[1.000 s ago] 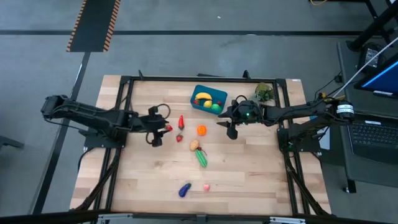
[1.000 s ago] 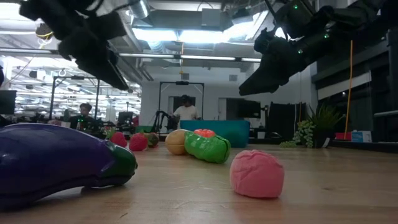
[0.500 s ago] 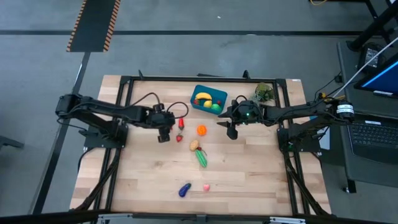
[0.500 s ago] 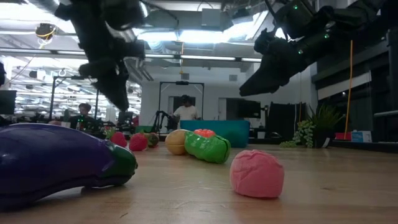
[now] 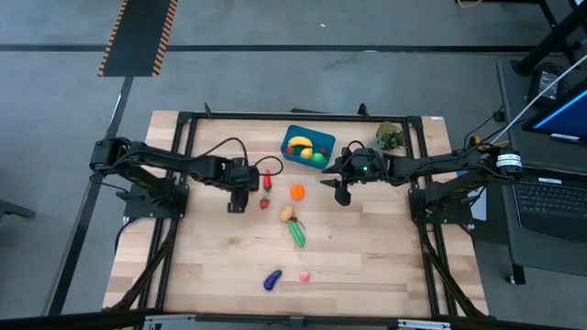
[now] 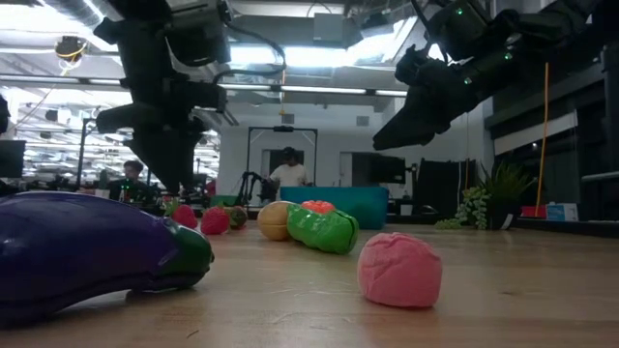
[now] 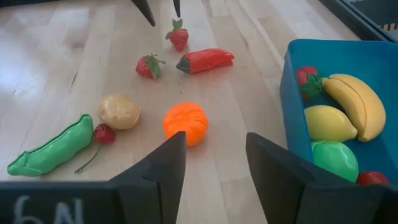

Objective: Pick and placing Produce into tupperware
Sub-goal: Put the top red strawberry into the blue bin

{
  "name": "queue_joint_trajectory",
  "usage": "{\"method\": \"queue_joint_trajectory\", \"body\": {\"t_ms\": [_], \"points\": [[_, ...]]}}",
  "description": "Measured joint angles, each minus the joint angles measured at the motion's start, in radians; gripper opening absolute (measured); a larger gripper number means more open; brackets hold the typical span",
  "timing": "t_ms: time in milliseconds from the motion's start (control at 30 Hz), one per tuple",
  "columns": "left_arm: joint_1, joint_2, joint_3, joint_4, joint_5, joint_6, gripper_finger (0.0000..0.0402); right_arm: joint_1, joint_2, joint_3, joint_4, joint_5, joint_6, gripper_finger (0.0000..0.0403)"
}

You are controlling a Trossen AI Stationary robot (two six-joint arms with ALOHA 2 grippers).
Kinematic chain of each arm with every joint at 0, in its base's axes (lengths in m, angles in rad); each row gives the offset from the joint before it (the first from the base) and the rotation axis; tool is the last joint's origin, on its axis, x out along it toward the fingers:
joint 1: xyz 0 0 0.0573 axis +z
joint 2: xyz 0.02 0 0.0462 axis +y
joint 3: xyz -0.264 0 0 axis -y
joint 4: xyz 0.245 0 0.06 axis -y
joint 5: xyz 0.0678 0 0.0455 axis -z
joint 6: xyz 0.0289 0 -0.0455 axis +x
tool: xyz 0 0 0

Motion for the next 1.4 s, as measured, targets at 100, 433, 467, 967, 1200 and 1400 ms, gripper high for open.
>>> {"method": "queue_joint_trajectory", "body": {"t_ms": [100,433,467,967,1200,1400], "points": [[0.001,0.0,0.0,0.004,0.007,0.014,0.0187,0.0,0.0,0.0,0.0,0.0,0.0,0.0171],[0.037,0.048,0.0,0.045,0.047,0.046,0.0187,0.0,0.0,0.0,-0.002,0.0,0.0,0.0171],[0.043,0.058,0.0,0.055,0.047,0.046,0.0187,0.0,0.0,0.0,-0.003,0.0,0.0,0.0171],[0.082,0.177,0.0,0.073,0.073,0.074,0.0187,0.0,0.0,0.0,-0.011,0.0,0.0,0.0171],[0.082,0.205,0.003,0.072,0.096,0.072,0.0187,0.0,0.0,0.0,-0.012,0.0,0.0,0.0171],[0.082,0.205,0.003,0.072,0.096,0.072,0.0186,0.0,0.0,0.0,-0.012,0.0,0.0,0.0171]]}}
